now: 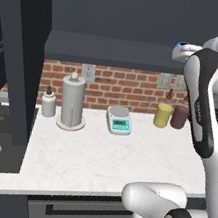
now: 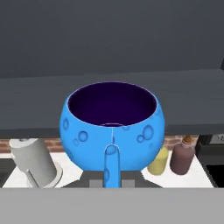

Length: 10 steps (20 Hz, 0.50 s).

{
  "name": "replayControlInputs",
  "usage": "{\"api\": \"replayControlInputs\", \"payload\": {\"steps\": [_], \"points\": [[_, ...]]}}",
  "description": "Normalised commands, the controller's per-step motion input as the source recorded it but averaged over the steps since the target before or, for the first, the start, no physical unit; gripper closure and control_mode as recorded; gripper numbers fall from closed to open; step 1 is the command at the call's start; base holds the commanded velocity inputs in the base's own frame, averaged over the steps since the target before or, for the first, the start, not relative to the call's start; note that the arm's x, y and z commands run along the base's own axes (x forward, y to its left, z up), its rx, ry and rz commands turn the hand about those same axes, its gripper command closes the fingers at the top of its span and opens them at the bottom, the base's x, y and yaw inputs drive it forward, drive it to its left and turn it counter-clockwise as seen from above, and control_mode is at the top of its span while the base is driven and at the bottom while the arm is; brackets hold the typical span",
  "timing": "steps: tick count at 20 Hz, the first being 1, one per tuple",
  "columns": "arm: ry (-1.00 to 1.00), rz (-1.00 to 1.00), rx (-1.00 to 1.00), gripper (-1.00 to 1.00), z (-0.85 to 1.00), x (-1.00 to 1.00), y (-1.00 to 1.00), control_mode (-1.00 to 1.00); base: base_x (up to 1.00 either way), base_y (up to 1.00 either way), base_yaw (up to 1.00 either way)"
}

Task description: Gather all objects into one cabinet and sort the glasses and bowls to opposite sides.

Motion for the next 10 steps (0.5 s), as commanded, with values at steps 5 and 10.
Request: {"api": "replayControlInputs", "payload": {"steps": [5, 10], "points": [[0.00, 0.00, 0.00, 1.00, -0.07, -1.00, 0.00, -1.00, 0.00, 0.00, 0.00], [0.00, 0.00, 0.00, 1.00, 0.03, -1.00, 0.01, -1.00, 0.00, 0.00, 0.00]]}}
